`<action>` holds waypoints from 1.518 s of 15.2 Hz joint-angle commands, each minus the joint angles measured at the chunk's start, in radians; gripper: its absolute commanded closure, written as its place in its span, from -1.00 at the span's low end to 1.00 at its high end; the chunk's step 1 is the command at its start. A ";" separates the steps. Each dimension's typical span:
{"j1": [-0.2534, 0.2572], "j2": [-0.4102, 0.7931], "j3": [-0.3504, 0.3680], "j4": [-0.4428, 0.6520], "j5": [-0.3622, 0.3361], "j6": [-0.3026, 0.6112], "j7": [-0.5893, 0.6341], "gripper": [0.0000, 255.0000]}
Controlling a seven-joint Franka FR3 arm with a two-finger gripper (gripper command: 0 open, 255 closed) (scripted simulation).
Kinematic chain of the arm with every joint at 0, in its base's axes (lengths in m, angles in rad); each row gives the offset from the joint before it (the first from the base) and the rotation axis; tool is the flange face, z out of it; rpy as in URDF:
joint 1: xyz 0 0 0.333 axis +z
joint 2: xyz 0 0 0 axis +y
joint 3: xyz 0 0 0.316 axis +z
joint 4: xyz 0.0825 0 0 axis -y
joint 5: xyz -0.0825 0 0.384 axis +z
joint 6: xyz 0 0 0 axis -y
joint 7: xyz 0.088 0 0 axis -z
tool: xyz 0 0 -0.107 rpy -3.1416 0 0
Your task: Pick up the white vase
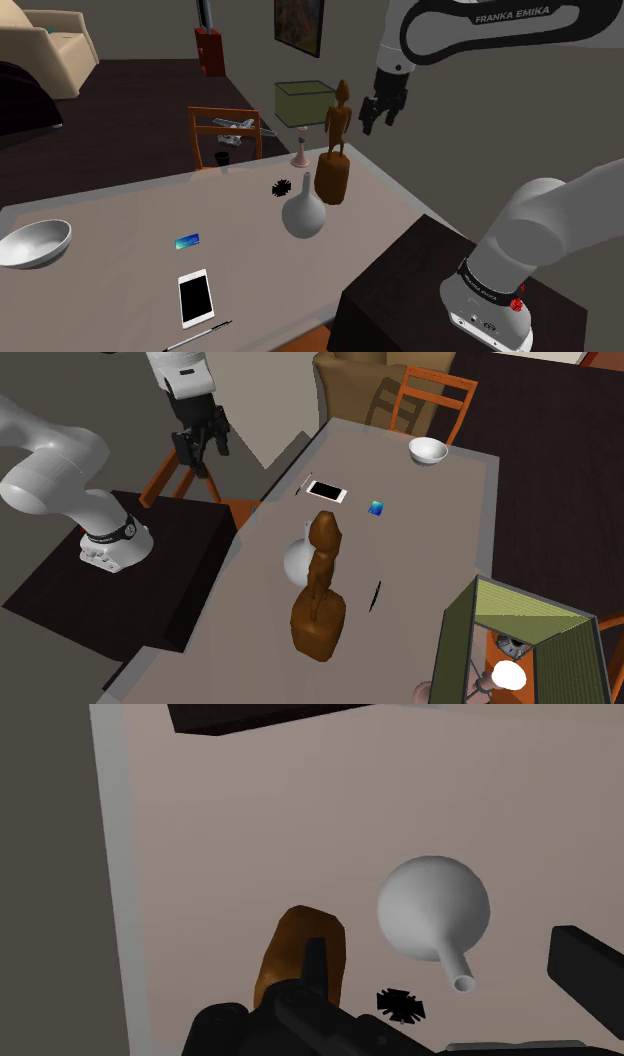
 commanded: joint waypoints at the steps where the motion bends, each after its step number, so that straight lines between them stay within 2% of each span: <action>1: -0.004 0.060 0.007 -0.004 0.005 0.059 0.023 -1.00; 7: -0.010 0.266 0.037 0.030 0.015 0.214 0.103 -1.00; 13: -0.013 0.491 0.059 0.112 0.006 0.341 0.183 -1.00; 22: 0.004 0.842 0.062 0.322 -0.023 0.462 0.291 -1.00; 23: 0.005 0.849 0.061 0.328 -0.023 0.463 0.293 -1.00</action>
